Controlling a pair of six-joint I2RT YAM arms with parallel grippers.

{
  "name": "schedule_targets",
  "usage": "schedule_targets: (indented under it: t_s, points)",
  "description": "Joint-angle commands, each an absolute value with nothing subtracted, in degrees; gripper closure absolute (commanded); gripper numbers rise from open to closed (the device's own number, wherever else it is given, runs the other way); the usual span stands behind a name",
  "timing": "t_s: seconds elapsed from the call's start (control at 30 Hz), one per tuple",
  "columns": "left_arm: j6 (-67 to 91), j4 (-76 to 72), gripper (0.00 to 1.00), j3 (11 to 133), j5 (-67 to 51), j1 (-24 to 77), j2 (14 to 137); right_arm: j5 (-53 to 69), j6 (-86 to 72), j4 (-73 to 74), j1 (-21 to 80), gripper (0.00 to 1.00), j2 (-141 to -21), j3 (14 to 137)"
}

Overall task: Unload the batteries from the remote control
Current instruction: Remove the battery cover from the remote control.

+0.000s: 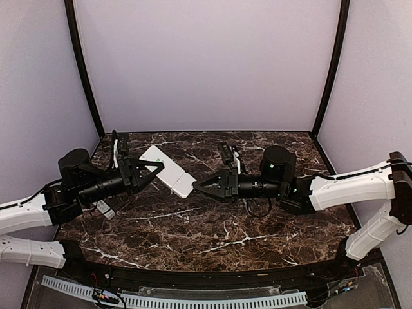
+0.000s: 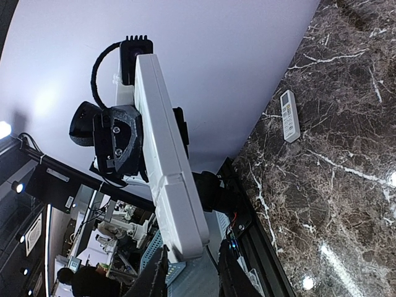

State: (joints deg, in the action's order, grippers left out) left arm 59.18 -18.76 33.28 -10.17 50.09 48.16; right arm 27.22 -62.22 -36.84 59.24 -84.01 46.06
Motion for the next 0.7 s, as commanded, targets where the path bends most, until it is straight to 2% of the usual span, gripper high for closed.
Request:
schedule_targets:
  t_s: [0.0, 0.67]
  points:
    - [59.3, -21.6, 1.00, 32.9, -11.0, 49.9, 48.2, 27.8, -61.8, -38.8, 59.3, 0.74, -84.1, 47.2]
    - [58.4, -19.1, 1.00, 32.7, -8.9, 49.8, 47.4, 27.5, -61.3, -38.4, 59.3, 0.81, -82.7, 46.2]
